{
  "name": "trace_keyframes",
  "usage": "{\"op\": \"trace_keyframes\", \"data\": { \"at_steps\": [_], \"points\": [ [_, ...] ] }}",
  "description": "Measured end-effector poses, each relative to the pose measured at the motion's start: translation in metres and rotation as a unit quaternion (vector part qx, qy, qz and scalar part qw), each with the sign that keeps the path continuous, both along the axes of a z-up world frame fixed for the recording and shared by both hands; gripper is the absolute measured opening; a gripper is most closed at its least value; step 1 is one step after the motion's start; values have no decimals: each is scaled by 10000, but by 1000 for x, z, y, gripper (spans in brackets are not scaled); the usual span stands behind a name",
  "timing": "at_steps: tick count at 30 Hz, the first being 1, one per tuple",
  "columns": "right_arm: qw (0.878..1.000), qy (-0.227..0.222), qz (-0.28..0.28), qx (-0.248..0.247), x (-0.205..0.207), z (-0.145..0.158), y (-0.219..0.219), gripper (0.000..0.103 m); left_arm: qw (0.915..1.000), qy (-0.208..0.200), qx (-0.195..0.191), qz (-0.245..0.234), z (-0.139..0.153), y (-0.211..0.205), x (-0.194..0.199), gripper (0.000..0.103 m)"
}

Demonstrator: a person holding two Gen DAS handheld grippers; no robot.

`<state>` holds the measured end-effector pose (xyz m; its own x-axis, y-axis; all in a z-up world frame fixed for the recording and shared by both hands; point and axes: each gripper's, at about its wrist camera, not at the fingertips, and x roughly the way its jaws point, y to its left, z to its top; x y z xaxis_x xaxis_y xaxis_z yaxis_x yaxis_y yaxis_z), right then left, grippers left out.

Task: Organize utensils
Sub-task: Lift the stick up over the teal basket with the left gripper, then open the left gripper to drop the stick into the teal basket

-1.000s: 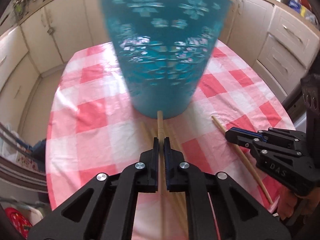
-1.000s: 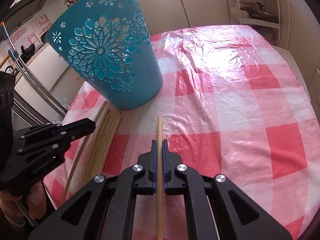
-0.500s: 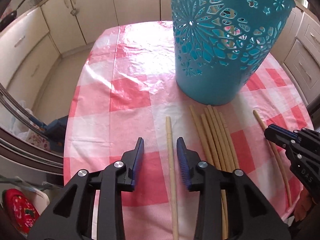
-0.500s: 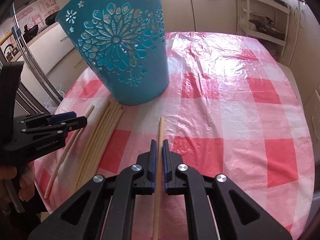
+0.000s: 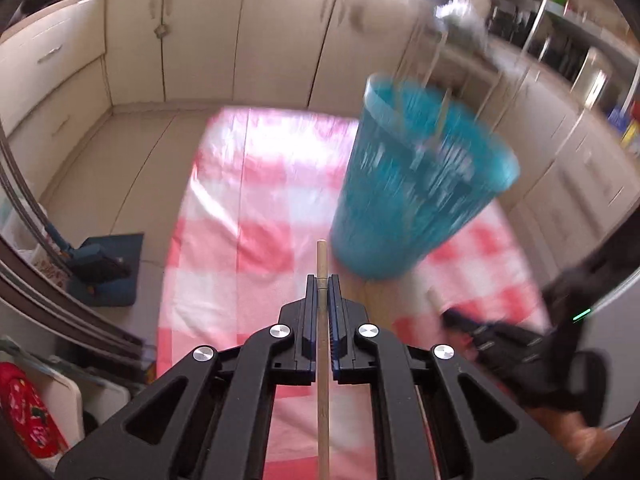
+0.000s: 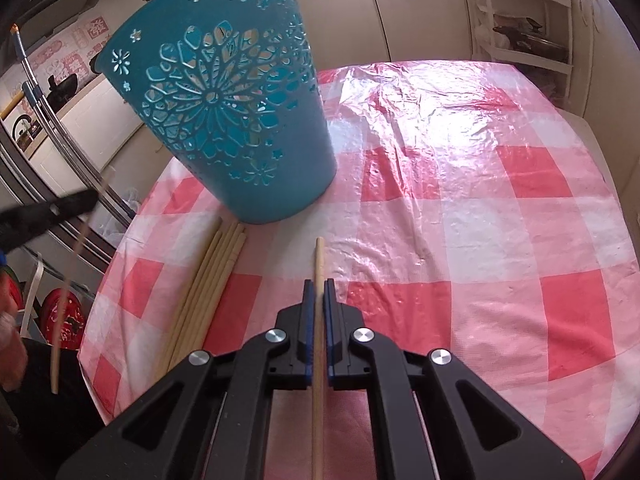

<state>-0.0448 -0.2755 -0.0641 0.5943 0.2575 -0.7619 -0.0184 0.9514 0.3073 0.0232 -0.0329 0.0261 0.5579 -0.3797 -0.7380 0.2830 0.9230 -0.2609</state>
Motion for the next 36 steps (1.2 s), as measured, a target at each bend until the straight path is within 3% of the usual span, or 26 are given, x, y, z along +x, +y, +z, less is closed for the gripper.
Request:
{"op": "trace_keyframes", "data": {
  "at_steps": [3, 7, 12, 18, 23, 32, 36],
  "points": [
    [10000, -7, -20, 17, 0, 0, -1, 5, 9971, -574, -504, -6, 54, 7, -6, 5],
    [9999, 3, -56, 88, 1, -1, -3, 5, 9853, -1370, -1017, 47, 118, -2, -4, 5],
    [9999, -12, -79, 104, 1, -1, -4, 5, 9718, -2083, -985, 505, 151, -40, 28, 5],
    [10000, -48, -50, 15, 0, -1, -2, 5, 9570, -2564, -715, 1156, 140, -75, 70, 5],
    [9999, -71, -18, -72, 2, -1, 2, 5, 9536, -2635, -540, 1350, 117, -85, 87, 5],
    [10000, -40, -11, -16, 4, -1, 2, 5, 9693, -2164, -233, 1144, 80, -90, 95, 5],
    [10000, -29, 34, -41, 4, 0, 1, 5, 9733, -1995, -138, 1124, 74, -75, 81, 9]
  ]
}}
